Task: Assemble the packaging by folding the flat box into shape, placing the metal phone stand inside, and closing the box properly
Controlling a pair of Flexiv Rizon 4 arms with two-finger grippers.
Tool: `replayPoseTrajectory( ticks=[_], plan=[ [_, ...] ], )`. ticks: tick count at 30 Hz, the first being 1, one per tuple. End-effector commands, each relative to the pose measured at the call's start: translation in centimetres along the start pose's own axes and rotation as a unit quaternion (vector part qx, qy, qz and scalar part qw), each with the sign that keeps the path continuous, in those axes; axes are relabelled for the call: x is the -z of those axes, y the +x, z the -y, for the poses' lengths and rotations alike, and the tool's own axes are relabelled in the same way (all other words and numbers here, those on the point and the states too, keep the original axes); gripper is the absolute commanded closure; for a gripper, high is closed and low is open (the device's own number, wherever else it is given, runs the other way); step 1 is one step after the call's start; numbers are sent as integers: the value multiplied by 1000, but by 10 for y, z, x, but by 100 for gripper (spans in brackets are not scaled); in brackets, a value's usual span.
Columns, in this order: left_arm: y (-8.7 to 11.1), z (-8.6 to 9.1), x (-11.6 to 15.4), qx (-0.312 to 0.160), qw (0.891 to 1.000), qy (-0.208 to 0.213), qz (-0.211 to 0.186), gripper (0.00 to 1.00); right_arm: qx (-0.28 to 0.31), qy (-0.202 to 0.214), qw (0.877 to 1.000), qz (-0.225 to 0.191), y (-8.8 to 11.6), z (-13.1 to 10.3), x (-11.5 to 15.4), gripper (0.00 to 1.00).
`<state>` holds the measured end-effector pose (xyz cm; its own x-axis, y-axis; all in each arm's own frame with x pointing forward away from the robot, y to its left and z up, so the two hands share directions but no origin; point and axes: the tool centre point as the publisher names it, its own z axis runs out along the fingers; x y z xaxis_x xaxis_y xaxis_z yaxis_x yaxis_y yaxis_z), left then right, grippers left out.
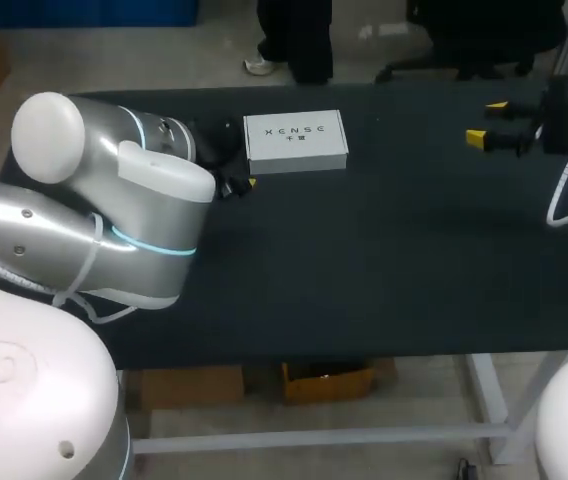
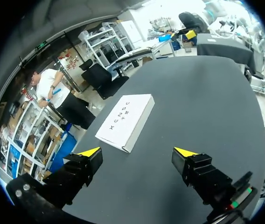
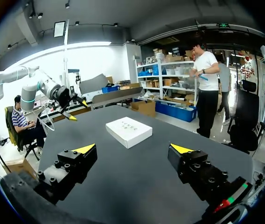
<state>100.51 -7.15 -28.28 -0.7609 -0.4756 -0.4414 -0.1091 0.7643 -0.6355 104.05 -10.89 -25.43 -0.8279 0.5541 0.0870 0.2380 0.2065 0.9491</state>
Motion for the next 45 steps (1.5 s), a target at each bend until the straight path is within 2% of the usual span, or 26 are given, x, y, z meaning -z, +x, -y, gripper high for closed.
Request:
replayPoseTrajectory(
  ticks=[1,7,14,17,19,20,22,25,41,42,43,44,45],
  plan=[
    [-5,1,7,-25,996,3,-81,0,0,-1,1000,-1,0,0,1,0],
    [-12,10,-2,-59,995,-3,-82,0,0,-1,1000,-1,0,0,1,0],
    [-19,16,-16,-71,994,1,-87,0,0,-1,1000,-1,0,0,1,0],
    [-23,19,-21,-25,994,5,-109,0,0,-1,1000,-1,0,0,1,0],
    [-26,21,-22,37,991,18,-128,0,0,-1,1000,-1,0,0,1,0],
    [-28,21,-23,50,991,28,-118,0,0,-1,1000,-1,0,0,1,0],
    [-30,18,-24,96,986,43,-130,0,0,-1,1000,-1,0,0,1,0],
    [-30,13,-20,135,979,57,-142,0,0,-1,1000,-1,0,0,1,0],
    [-30,13,-20,135,979,57,-142,0,0,-1,1000,-1,0,0,1,0],
    [-31,16,-24,106,980,59,-159,0,0,-1,1000,-1,0,0,1,0],
    [-32,16,-28,90,985,39,-144,0,0,-1,1000,-1,0,0,1,0],
    [-33,18,-29,56,986,50,-147,0,0,-1,1000,-1,0,0,1,0],
    [-32,20,-29,46,984,56,-160,0,0,-1,1000,-1,0,0,1,0]
  ],
)
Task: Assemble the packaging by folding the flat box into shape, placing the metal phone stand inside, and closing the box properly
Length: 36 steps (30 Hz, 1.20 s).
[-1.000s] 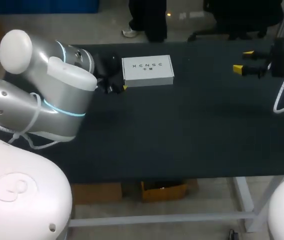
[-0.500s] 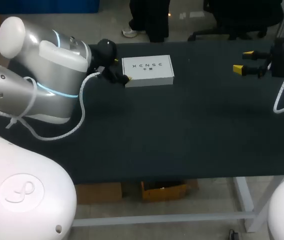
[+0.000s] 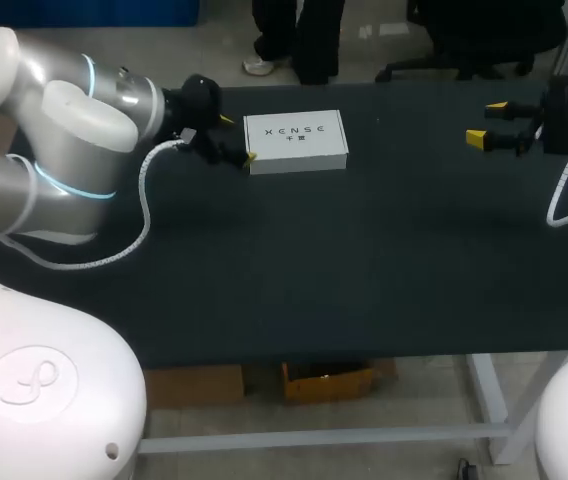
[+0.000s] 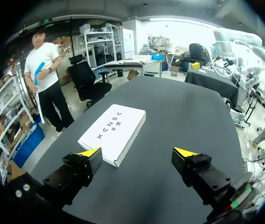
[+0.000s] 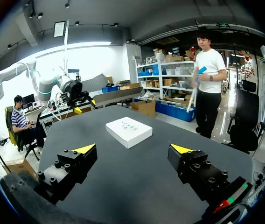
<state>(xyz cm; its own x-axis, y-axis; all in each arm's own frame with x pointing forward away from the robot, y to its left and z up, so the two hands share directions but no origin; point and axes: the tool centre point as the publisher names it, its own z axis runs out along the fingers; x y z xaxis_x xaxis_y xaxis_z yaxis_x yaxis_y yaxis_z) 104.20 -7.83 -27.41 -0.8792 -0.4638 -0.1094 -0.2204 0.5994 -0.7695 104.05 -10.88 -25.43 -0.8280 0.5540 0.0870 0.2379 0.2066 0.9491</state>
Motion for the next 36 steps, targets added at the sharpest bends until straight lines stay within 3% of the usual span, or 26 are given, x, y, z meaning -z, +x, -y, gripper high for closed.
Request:
replayPoseTrajectory(
  ticks=[1,3,6,7,14,16,21,24,30,36],
  plan=[
    [-5,6,-8,-57,998,-18,-6,0,0,-1,1000,-1,0,0,1,0],
    [-5,8,-6,-94,995,-6,-20,0,0,-1,1000,-1,0,0,1,0],
    [-4,7,-4,-126,992,-5,-6,0,0,-1,1000,-1,0,0,1,0],
    [-4,7,-2,-114,994,-2,0,0,0,-1,1000,-1,0,0,1,0],
    [0,9,7,-143,989,11,25,0,0,-1,1000,-1,0,0,1,0],
    [1,11,9,-136,990,12,40,0,0,-1,1000,-1,0,0,1,0],
    [-1,15,14,-25,996,21,85,0,0,-1,1000,-1,0,0,1,0],
    [2,18,16,11,994,25,107,0,0,-1,1000,-1,0,0,1,0],
    [9,21,16,18,989,22,146,0,0,-1,1000,-1,0,0,1,0],
    [14,19,15,-45,981,16,189,0,0,-1,1000,-1,0,0,1,0]
  ],
)
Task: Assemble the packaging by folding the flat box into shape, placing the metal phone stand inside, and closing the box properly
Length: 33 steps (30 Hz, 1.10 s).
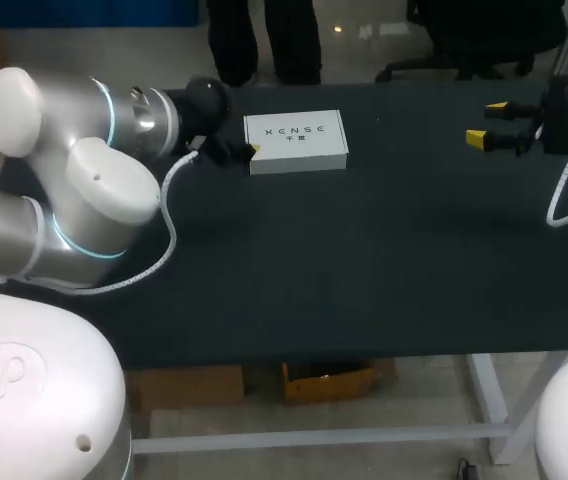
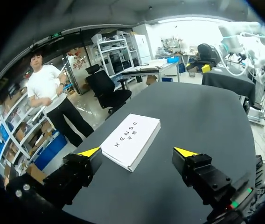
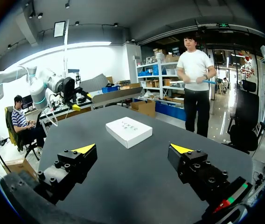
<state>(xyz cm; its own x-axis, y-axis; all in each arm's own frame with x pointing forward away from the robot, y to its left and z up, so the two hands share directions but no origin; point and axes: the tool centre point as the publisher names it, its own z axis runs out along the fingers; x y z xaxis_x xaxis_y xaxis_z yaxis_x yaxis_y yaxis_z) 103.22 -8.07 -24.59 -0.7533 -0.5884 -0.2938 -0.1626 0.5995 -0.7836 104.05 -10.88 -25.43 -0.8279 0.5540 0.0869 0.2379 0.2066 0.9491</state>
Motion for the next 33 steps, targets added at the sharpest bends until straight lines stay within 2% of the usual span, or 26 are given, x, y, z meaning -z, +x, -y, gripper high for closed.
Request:
replayPoseTrajectory(
  ticks=[1,5,6,10,15,23,25,27,28,30,31,33],
  plan=[
    [9,-1,-3,-45,996,-8,78,0,0,-1,1000,-1,0,0,1,0],
    [11,-2,-5,-93,991,-9,93,0,0,-1,1000,-1,0,0,1,0],
    [10,-3,-6,-86,992,-7,91,0,0,-1,1000,-1,0,0,1,0],
    [6,-6,-8,-121,988,-4,96,0,0,-1,1000,-1,0,0,1,0],
    [2,-8,-8,-142,984,3,105,0,0,-1,1000,-1,0,0,1,0],
    [-7,-4,-2,-110,988,18,105,0,0,-1,1000,-1,0,0,1,0],
    [-11,-2,0,-90,990,27,104,0,0,-1,1000,-1,0,0,1,0],
    [-17,0,2,-47,994,49,80,0,0,-1,1000,-1,0,0,1,0],
    [-18,1,3,-44,995,54,72,0,0,-1,1000,-1,0,0,1,0],
    [-22,2,3,-17,997,69,23,0,0,-1,1000,-1,0,0,1,0],
    [-23,2,3,-16,997,68,18,0,0,-1,1000,-1,0,0,1,0],
    [-24,4,4,-9,997,73,-23,0,0,-1,1000,-1,0,0,1,0]
  ],
)
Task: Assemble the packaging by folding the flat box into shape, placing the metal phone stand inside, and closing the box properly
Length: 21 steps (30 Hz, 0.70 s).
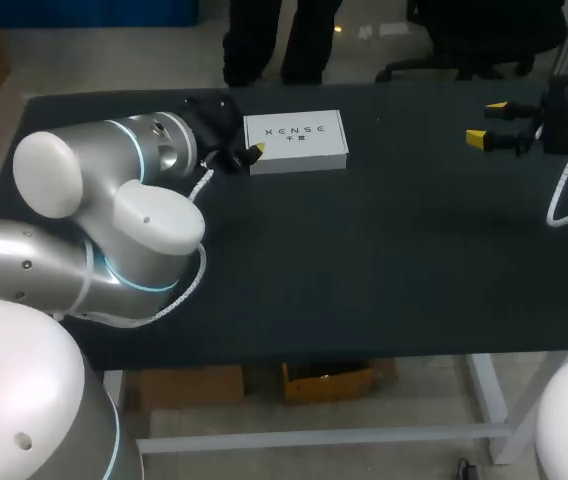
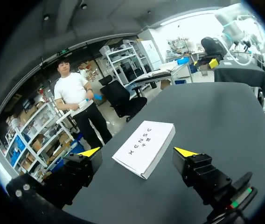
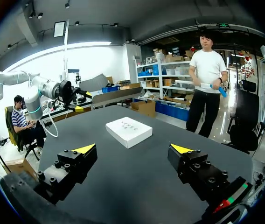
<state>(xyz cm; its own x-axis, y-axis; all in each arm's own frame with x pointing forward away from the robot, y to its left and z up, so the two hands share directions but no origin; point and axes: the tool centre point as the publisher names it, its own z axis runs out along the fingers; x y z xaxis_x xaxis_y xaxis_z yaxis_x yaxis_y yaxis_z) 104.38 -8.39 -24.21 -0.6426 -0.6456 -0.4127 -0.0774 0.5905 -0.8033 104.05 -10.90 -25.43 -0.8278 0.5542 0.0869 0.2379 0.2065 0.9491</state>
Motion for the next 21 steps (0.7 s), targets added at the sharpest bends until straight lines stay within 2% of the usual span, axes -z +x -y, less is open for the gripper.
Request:
replayPoseTrajectory(
  ticks=[1,3,7,14,21],
  plan=[
    [-18,-2,8,25,993,39,-112,0,0,-1,1000,-1,0,0,0,0],
    [-21,-1,8,28,990,38,-134,0,0,-1,1000,-1,0,0,0,0],
    [-26,-3,6,39,988,28,-148,0,0,-1,1000,-1,0,0,0,0],
    [-29,-12,1,72,989,7,-131,0,0,-1,1000,-1,0,0,0,0],
    [-23,-11,0,78,988,0,-132,0,0,-1,1000,-1,0,0,0,0]
  ],
)
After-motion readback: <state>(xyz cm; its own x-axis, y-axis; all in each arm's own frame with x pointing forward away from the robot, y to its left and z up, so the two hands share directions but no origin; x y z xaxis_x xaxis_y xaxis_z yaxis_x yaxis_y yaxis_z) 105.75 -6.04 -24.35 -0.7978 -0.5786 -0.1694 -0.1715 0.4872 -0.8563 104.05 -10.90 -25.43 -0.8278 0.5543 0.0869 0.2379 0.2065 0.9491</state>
